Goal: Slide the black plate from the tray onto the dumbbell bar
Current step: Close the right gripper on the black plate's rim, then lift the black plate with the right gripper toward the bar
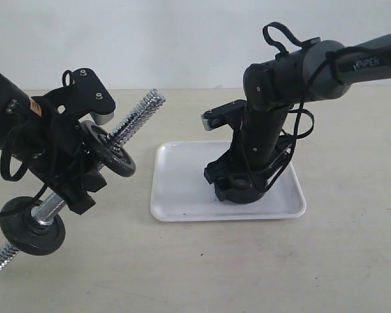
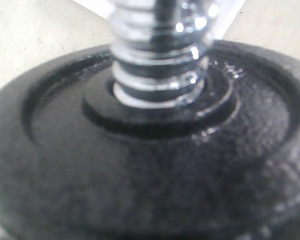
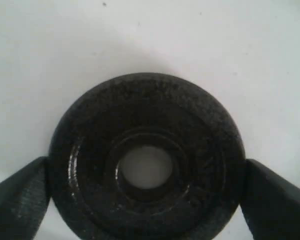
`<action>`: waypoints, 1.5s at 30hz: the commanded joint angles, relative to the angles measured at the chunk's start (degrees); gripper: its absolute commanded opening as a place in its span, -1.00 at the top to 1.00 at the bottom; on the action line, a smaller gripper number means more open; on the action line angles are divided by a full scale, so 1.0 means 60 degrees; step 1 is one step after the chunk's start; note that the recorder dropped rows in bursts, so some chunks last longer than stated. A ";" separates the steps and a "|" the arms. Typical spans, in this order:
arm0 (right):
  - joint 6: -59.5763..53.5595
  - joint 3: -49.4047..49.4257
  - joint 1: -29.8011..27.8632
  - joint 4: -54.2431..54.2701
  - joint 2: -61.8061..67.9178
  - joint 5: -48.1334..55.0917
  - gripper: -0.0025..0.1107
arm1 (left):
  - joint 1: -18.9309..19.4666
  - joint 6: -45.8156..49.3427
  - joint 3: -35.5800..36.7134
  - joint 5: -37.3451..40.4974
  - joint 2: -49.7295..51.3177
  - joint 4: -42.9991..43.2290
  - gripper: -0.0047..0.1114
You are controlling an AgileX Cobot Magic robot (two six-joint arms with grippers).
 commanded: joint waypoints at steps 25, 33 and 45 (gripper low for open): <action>-0.4223 -0.1197 -0.2244 0.5604 -0.0634 0.1964 0.96 | 0.0014 0.0055 -0.0352 -0.1104 -0.0536 -0.0022 0.84; -0.6703 -0.1197 -0.3044 0.8808 -0.0634 0.3927 0.96 | 0.0014 0.0071 -0.0352 -0.1402 -0.0536 -0.0001 0.84; -0.7611 -0.1197 -0.3128 1.0471 -0.0634 0.4220 0.96 | 0.0014 0.0071 -0.0197 -0.1536 -0.0502 0.0241 0.84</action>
